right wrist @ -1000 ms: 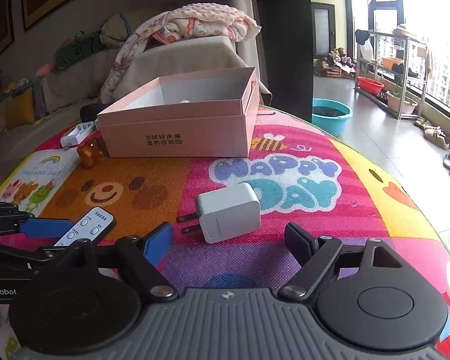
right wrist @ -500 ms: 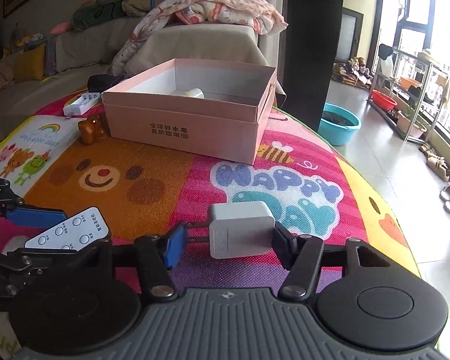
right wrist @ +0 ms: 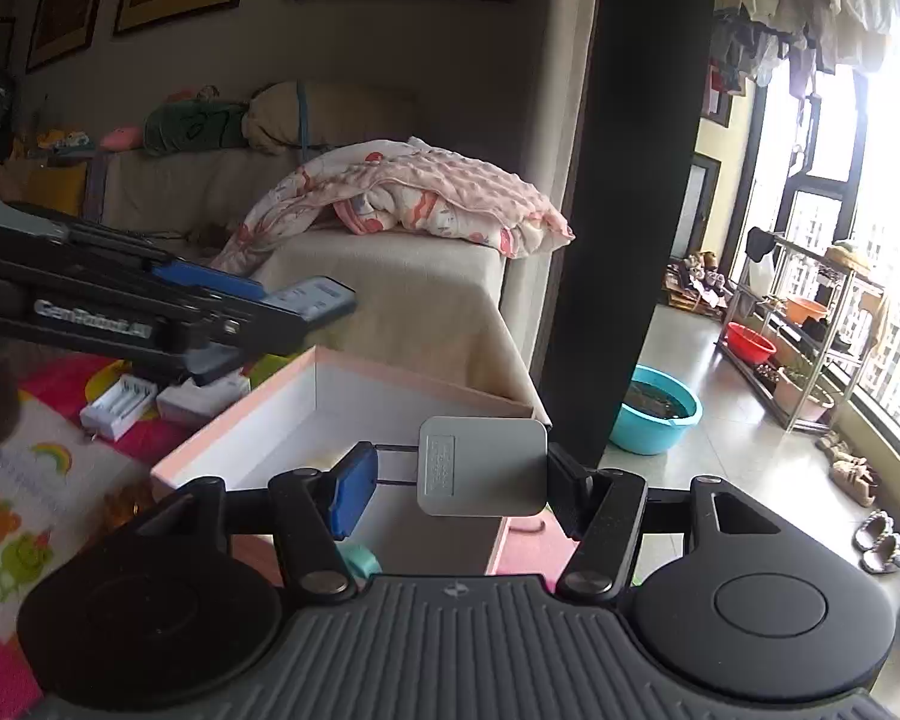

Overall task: Organize rigid objects
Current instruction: 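Carry the white plug charger over the pink box with the right tool, then release the plug into the pink box with the right tool while the left drops the remote, then grasp the black hair-dryer nozzle on the mat with the left tool, then grasp the orange toy dog with the right tool while the left holds the nozzle, then drop the black nozzle and orange toy dog into the pink box with both tools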

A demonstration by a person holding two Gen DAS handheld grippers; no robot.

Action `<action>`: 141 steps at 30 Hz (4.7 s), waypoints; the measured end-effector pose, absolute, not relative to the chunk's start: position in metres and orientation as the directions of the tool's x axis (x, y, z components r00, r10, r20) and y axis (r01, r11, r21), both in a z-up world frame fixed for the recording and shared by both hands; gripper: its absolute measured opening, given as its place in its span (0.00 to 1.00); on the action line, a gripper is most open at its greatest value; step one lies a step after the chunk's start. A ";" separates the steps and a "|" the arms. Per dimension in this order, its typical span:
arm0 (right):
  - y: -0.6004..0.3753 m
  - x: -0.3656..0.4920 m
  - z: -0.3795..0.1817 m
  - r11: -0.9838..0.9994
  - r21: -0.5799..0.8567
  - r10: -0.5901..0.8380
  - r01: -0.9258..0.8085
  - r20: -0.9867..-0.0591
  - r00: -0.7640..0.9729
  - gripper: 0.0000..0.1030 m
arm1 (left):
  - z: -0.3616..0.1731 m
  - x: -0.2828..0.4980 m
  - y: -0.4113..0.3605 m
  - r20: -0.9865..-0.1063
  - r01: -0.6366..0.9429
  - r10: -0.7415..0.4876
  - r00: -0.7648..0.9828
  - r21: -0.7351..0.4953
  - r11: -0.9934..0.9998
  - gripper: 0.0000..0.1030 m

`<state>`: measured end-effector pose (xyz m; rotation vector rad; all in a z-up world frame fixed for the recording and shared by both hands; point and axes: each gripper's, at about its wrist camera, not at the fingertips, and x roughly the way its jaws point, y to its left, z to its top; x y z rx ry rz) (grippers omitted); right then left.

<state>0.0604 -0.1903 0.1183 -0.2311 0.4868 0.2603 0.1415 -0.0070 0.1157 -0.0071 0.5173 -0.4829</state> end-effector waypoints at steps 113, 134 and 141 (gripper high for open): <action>-0.146 0.018 0.014 0.949 -0.080 0.174 -0.306 -0.676 0.716 0.77 | 0.030 -0.030 0.073 -0.709 0.376 -0.417 0.569 -0.227 0.898 0.51; -0.167 -0.002 0.134 0.920 -0.233 0.194 -0.315 -0.429 0.882 0.48 | 0.145 0.082 0.018 -0.451 0.509 -0.554 0.700 -0.229 0.830 0.51; -0.172 0.056 0.106 0.944 -0.198 0.135 -0.265 -0.500 0.856 0.48 | 0.108 0.165 -0.020 -0.504 0.492 -0.600 0.621 -0.345 0.799 0.51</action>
